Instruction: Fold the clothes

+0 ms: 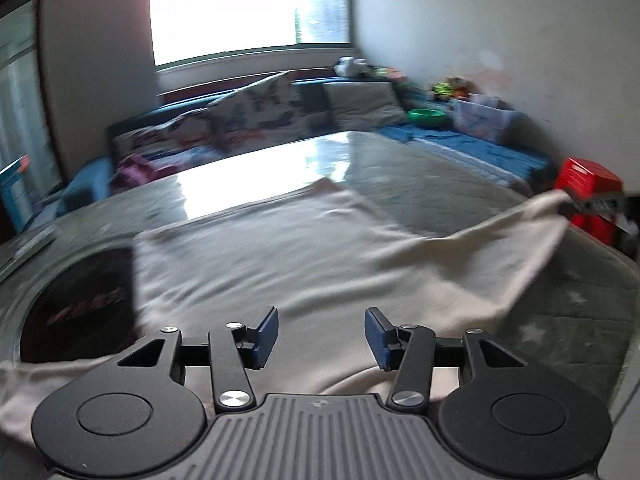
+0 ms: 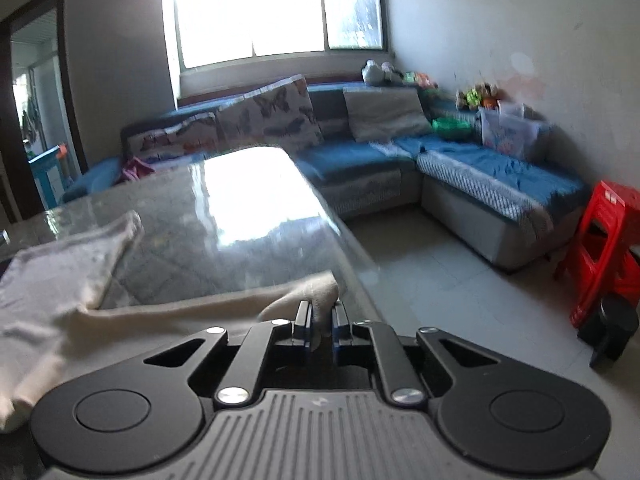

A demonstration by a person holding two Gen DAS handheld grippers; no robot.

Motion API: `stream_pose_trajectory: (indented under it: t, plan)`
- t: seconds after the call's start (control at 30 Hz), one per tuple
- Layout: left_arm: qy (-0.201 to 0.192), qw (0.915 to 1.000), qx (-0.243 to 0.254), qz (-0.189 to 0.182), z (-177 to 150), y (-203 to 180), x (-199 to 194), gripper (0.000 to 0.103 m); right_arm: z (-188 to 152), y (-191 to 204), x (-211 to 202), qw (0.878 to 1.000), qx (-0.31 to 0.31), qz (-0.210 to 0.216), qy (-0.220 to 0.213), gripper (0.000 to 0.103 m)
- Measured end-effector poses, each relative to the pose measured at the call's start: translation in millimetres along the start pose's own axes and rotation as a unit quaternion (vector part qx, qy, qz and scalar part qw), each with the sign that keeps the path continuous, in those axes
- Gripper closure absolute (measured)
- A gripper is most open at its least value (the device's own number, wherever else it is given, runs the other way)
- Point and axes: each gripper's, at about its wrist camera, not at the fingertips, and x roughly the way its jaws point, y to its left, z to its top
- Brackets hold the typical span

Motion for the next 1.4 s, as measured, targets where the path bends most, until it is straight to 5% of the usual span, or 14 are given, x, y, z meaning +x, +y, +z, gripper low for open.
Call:
stream_pose_trajectory:
  t: [0.43,0.77,1.17,1.4]
  plan:
    - [0.020,0.9958,0.071,-0.054,-1.7,-59.2,42.8,0.052,25.6,1.9,5.6,1.000,-0.008,0.013,-0.016,0.095]
    - [-0.003,0.9994,0.002,-0.036,-6.4,-16.9,9.7,0.050,64.6,46.7,-25.3,0.995,-0.056,0.072,-0.047,0.095]
    - [-0.030,0.9911,-0.119,0.052,-40.3,73.8,-49.6,0.046,77.3,190.9,-54.9,0.959,-0.178,0.211,-0.068,0.095]
    - [-0.022,0.9867,-0.147,0.066,-58.5,92.3,-60.4,0.044,37.4,265.3,-29.1,0.936,-0.220,0.274,-0.010,0.095]
